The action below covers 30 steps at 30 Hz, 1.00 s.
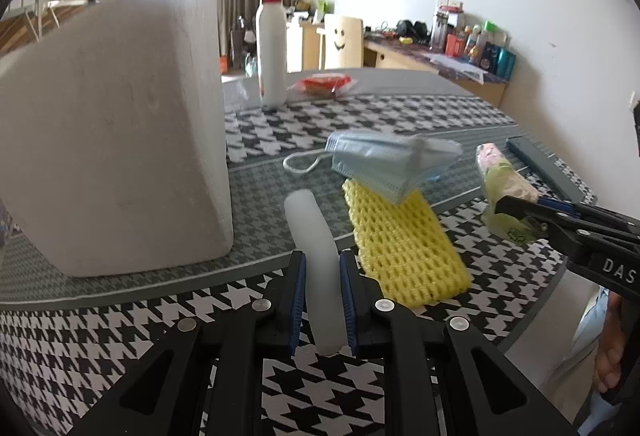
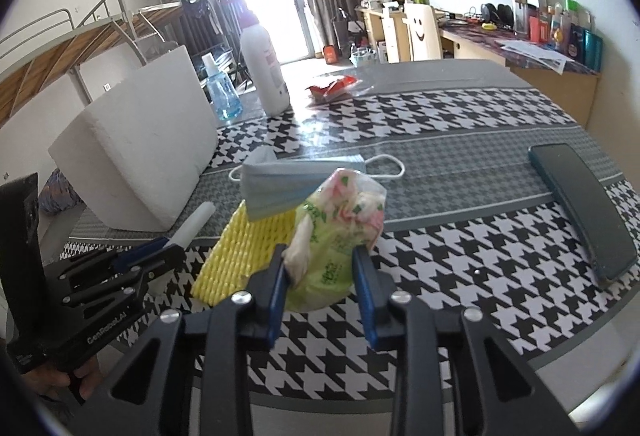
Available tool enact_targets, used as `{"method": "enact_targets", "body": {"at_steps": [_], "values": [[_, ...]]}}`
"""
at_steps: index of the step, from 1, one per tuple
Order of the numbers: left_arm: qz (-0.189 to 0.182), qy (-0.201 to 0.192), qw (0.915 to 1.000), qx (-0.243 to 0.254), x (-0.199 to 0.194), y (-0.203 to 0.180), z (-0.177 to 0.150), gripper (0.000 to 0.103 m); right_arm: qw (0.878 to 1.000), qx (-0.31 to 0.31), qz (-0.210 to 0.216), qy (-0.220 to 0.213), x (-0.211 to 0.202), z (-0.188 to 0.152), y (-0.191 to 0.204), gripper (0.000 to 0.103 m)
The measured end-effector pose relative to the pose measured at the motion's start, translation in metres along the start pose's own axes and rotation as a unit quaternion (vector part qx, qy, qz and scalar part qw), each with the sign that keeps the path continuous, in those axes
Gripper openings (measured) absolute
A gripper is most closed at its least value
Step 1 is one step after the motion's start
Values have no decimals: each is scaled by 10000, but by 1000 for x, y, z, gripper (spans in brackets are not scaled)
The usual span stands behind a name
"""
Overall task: Organize soft objects
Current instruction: 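Close left tool on white foam tube while right tool grasps floral green bag, then lift foam tube with left tool while right tool carries green bag over foam box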
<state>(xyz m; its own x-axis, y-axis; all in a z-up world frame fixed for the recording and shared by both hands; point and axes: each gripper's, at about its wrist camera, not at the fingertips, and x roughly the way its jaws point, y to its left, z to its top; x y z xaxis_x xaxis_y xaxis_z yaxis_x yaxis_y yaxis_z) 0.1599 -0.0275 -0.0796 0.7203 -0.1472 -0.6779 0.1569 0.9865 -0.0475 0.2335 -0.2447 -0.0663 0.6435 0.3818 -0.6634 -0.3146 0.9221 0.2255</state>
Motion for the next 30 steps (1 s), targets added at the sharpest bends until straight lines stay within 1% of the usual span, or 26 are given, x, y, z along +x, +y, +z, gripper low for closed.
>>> {"method": "enact_targets", "body": {"at_steps": [8,13,23,30], "values": [[-71,-327,9994,52,-23,1,3,19,9998,-110,-10,-194,-14,3,11,36],[-52,-457,9989,16,-33,3,6,19,9992,-206,-3,-337,-23,5,18,36],[-29,-809,9966,170,-55,1,14,19,9975,-299,61,-640,-36,14,24,36],[-87,-1030,9943,270,-68,-2,21,19,9958,-426,91,-810,-44,20,28,36]]}}
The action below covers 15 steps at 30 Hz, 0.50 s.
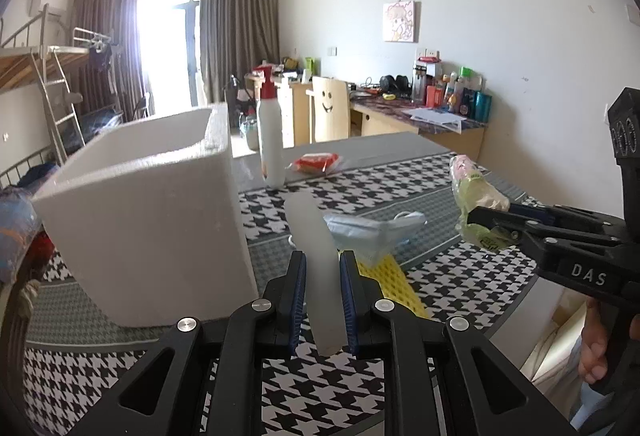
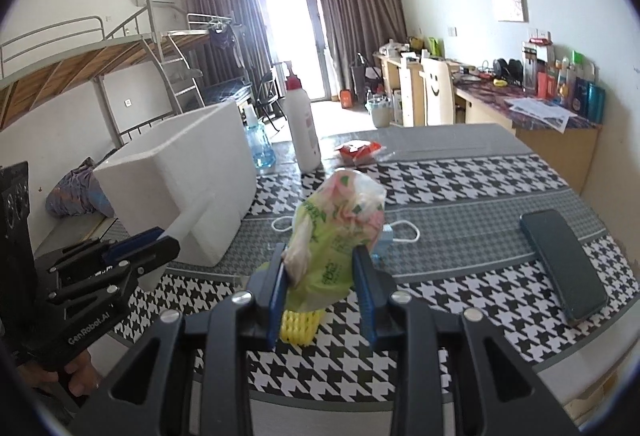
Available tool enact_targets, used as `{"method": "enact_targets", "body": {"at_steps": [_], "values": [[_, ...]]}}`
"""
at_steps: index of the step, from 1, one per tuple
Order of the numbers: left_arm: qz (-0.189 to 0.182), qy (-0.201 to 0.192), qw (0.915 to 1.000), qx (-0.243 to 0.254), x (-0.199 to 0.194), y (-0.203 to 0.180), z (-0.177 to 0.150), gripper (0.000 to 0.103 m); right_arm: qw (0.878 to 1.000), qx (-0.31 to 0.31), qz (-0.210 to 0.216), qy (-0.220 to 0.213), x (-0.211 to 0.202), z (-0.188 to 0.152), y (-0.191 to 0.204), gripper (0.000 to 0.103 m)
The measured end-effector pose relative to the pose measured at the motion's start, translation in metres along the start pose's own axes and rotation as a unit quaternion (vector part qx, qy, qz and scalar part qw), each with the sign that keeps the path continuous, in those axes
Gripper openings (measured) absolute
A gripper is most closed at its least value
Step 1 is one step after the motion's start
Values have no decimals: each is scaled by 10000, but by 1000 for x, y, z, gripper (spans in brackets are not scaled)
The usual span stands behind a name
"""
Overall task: Organize soft objects
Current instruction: 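Lift foam tube with left tool while right tool carries green bag over foam box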
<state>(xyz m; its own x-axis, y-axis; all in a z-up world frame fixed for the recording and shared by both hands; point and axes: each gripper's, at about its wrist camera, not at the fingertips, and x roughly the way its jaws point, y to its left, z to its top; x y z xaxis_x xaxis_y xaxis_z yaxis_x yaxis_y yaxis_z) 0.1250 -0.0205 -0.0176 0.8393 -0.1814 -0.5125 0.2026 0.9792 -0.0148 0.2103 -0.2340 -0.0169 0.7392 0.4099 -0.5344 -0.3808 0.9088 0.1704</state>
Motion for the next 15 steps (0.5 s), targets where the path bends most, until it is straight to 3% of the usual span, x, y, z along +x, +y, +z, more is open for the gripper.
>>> {"method": "enact_targets", "body": {"at_steps": [15], "values": [[-102,-231,9996,111,-4,0,18,19,9995,-68,94,-277,-7,13,4,36]]}}
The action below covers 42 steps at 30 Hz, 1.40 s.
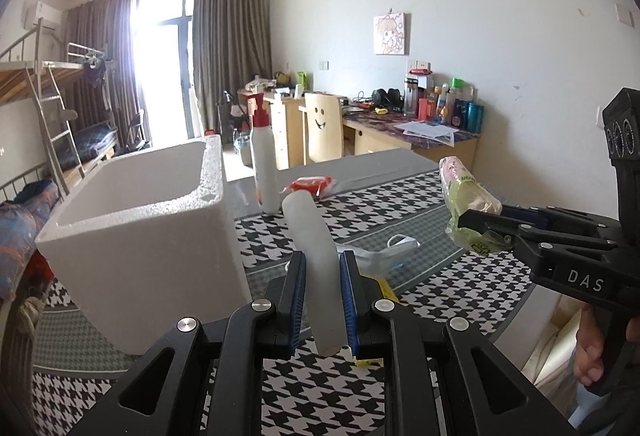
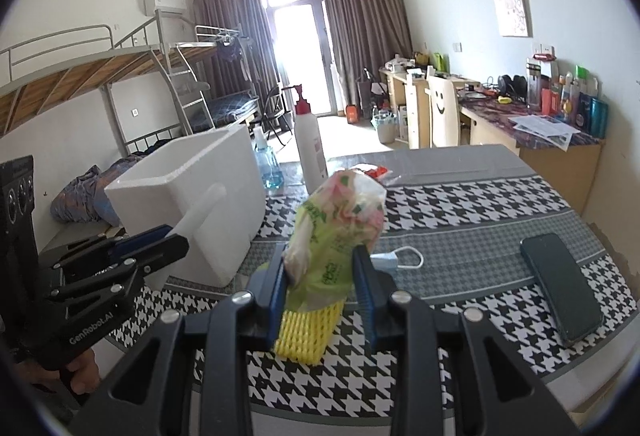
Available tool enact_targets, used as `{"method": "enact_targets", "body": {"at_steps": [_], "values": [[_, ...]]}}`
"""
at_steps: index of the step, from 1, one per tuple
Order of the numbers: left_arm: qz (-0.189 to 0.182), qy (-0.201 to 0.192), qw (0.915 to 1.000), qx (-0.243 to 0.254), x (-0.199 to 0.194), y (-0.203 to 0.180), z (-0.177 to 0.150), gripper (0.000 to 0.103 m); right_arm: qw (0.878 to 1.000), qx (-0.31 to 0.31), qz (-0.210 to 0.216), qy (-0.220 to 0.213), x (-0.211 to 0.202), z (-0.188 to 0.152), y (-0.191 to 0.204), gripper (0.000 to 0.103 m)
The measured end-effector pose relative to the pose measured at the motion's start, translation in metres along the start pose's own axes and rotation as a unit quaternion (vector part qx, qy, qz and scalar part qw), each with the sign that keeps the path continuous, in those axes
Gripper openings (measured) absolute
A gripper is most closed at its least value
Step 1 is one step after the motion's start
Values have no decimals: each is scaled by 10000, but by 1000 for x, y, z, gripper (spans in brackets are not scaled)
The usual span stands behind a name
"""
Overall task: Organize soft objects
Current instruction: 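Lift foam tube with left tool while right tool carries green bag over foam box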
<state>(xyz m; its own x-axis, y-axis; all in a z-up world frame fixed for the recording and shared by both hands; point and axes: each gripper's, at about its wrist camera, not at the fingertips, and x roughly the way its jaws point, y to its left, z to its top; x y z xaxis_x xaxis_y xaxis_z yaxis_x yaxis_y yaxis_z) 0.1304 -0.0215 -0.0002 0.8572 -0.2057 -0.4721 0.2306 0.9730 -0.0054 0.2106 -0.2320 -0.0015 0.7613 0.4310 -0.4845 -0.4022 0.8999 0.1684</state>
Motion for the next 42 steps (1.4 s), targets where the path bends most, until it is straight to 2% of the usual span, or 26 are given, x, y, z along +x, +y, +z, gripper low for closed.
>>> {"method": "enact_targets", "body": {"at_steps": [21,42], "values": [[-48,-287,9995,90,-5,2,28,19,9996,-153,61,-249,0,22,4,36],[145,-544,9984,37,-13,15,48,19,9977,-414,282,-459,2,45,18,36]]}}
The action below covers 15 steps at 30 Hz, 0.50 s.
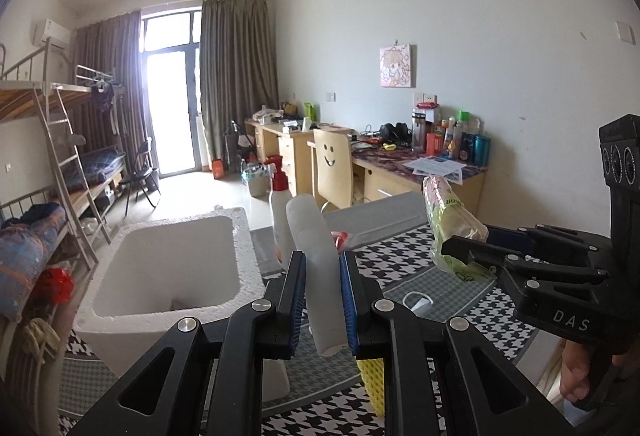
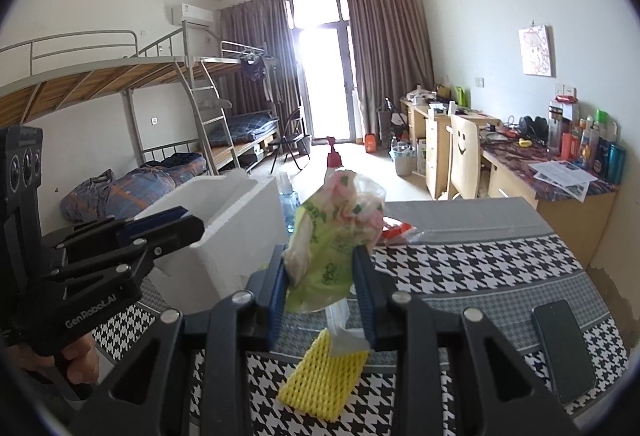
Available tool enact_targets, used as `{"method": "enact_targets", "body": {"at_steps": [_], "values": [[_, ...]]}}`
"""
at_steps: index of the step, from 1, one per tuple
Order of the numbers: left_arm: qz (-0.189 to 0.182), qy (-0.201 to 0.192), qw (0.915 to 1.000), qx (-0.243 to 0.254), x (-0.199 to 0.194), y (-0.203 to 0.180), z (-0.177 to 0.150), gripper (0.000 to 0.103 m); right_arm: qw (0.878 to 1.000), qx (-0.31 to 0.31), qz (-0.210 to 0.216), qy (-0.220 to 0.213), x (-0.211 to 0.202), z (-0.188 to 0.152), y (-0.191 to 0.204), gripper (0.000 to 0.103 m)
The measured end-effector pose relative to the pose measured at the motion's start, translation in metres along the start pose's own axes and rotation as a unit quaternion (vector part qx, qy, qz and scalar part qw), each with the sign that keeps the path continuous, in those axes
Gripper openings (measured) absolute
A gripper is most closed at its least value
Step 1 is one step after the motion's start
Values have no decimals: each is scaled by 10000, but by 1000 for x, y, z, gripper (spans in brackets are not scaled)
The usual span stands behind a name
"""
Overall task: Organize soft objects
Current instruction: 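Lift foam tube with left tool while right tool carries green bag over foam box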
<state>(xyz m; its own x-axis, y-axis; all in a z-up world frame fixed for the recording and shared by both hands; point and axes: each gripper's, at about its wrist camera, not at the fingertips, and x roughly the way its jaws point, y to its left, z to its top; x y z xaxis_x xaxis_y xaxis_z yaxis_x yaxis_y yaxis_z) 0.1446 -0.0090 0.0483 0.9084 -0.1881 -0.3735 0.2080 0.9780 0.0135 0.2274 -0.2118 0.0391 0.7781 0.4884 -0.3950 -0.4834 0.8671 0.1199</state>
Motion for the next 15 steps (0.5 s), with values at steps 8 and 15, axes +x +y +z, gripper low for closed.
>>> {"method": "enact_targets", "body": {"at_steps": [8,15], "values": [[133,-123,9998,-10,-1,6,7,19,9999,-88,92,-83,3,10,7,36],[261,-169,9995,-40,0,14,10,19,9997,-121,185,-92,13,18,11,36]]}}
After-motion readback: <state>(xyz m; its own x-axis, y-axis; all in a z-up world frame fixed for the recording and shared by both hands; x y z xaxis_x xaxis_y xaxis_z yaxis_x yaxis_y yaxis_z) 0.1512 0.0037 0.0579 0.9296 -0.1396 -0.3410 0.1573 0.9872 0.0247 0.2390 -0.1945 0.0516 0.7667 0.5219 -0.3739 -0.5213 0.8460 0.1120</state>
